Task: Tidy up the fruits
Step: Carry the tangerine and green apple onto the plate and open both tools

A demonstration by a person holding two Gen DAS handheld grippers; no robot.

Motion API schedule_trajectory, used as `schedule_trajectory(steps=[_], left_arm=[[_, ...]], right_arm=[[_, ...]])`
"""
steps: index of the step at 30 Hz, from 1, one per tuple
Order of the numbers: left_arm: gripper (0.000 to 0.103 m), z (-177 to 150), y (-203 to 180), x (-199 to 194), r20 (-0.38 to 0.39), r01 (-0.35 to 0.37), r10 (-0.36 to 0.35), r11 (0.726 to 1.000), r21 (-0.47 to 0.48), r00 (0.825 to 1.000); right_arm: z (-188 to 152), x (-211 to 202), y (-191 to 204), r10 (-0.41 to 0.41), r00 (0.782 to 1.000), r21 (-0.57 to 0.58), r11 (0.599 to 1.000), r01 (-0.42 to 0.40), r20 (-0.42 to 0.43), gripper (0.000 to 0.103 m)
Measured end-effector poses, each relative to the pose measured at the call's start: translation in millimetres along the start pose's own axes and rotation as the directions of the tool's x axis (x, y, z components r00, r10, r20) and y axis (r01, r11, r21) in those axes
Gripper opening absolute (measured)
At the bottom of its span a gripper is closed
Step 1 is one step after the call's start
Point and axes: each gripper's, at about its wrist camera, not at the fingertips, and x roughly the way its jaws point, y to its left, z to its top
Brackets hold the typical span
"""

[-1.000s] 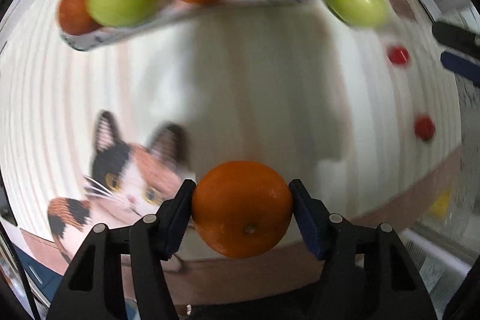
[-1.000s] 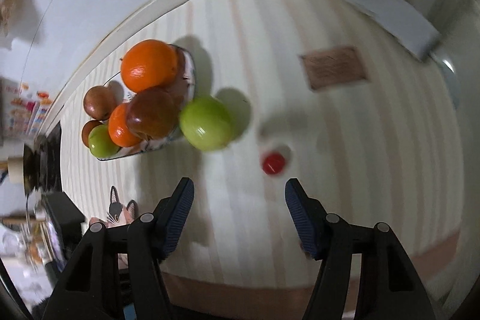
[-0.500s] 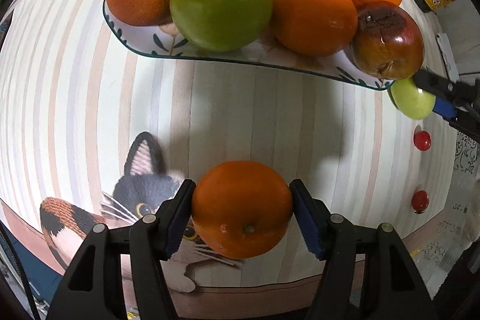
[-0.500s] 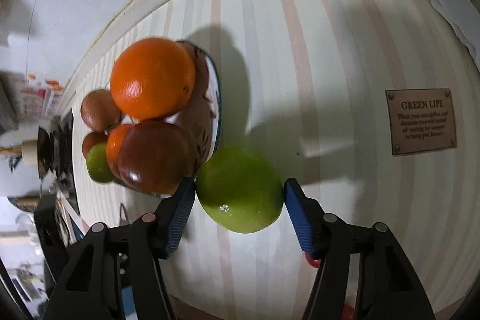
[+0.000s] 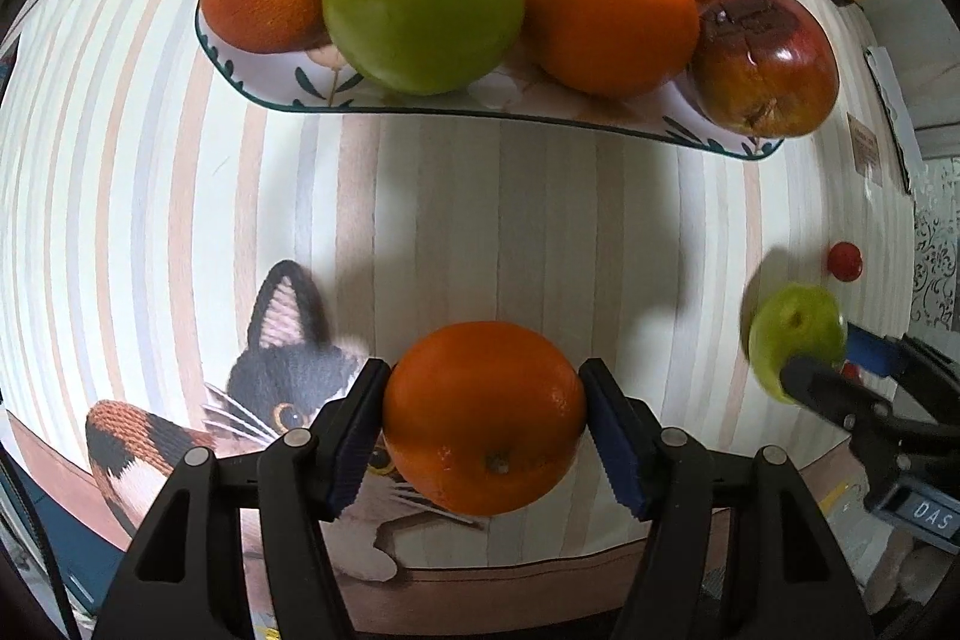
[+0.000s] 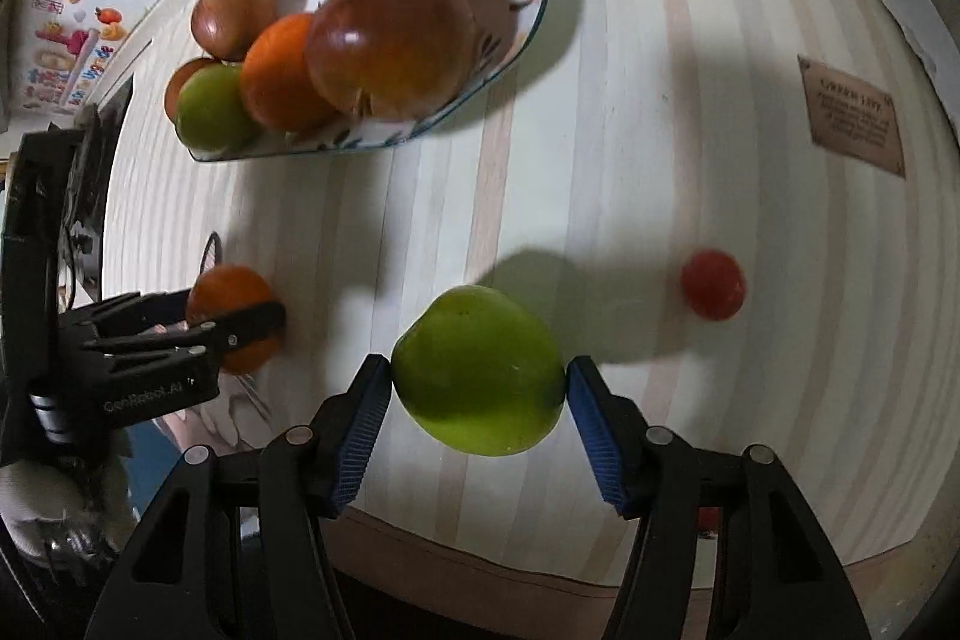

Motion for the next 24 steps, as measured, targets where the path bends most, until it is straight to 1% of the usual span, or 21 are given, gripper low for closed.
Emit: schedule_trajectory(steps=[3,5,8,11,13,16,20,22,24], left_arm=[[0.063,-4,-3,6,-0.027,-0.013,0.013,1.0,0.011,1.0],[0.064,-8,-4,10,-0.039,-0.003,0.003,1.0,0.012,0.999],[0.064,-10,-6,11,-0.03,-0.008,0.009,1.0,0.015,1.0],[0.064,-12,-5,12,-0.01,-0.006,0.006,1.0,0.006,1.0],[0.062,-14,-5,10,0.01,-0.006,0.006,1.0,0.003,1.0],[0.061,-18,-3,7,0.026,-0.007,0.006,1.0,0.011,1.0],[0.061,-25,-2,-1,0.063,-0.019,0.017,1.0,0.021,0.998],[0.061,-27,-2,-8,0.076,-0.016,0.015,1.0,0.021,0.997],[0.061,-29,-1,-18,0.086,0.003,-0.004,1.0,0.016,0.996]], right_arm=[[0,1,2,-0.003,1.0,0.016,1.0,0.003,0.014,0.065],[4,2,2,0.01,1.0,0.03,0.999,-0.01,0.013,0.065],[7,5,-3,0.031,0.999,0.053,0.998,-0.031,0.007,0.065],[12,9,-5,0.049,0.999,0.066,0.997,-0.049,0.0,0.065],[15,15,-5,0.061,0.998,0.072,0.996,-0.061,-0.008,0.065],[16,19,-1,0.072,0.997,0.075,0.995,-0.072,-0.003,0.061],[16,17,13,0.027,0.999,0.043,0.999,-0.028,0.029,0.061],[16,14,14,0.026,0.999,0.036,0.999,-0.027,0.034,0.061],[16,9,15,0.037,0.999,0.039,0.998,-0.039,0.038,0.061]])
